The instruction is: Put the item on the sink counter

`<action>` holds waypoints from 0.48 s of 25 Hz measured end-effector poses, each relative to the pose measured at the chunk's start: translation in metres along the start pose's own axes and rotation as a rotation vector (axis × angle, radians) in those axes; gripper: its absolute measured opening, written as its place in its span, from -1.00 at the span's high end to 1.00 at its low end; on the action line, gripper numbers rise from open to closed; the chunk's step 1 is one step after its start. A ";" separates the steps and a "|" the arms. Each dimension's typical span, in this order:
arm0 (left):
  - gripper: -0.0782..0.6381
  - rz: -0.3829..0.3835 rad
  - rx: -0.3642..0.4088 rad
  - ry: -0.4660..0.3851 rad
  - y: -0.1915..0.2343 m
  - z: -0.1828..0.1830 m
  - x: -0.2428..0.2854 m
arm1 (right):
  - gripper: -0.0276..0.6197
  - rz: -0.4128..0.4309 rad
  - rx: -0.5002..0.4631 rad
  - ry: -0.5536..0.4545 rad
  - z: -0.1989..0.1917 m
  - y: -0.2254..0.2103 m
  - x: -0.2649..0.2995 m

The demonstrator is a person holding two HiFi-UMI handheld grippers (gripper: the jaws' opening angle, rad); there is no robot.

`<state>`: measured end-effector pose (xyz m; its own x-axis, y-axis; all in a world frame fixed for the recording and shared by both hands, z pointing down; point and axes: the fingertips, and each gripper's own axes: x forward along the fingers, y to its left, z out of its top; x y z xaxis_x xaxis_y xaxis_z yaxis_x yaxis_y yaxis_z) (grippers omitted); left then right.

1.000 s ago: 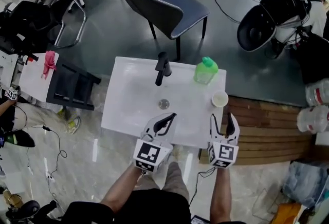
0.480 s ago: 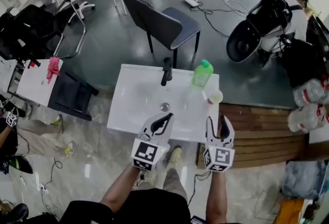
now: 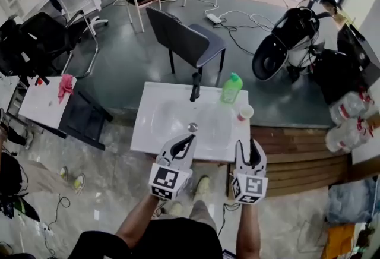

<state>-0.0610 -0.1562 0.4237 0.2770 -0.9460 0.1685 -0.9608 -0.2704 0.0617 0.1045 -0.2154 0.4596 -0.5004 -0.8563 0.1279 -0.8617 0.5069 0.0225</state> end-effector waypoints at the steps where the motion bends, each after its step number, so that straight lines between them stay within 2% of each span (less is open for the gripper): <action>1: 0.78 -0.003 0.003 -0.005 -0.001 0.001 -0.006 | 0.42 -0.004 -0.001 -0.004 0.002 0.003 -0.006; 12: 0.78 -0.043 0.026 -0.027 -0.012 0.000 -0.065 | 0.60 -0.051 -0.001 -0.030 0.007 0.038 -0.070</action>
<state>-0.0669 -0.0918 0.4119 0.3176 -0.9380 0.1392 -0.9482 -0.3148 0.0423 0.1065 -0.1366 0.4441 -0.4579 -0.8838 0.0966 -0.8862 0.4624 0.0294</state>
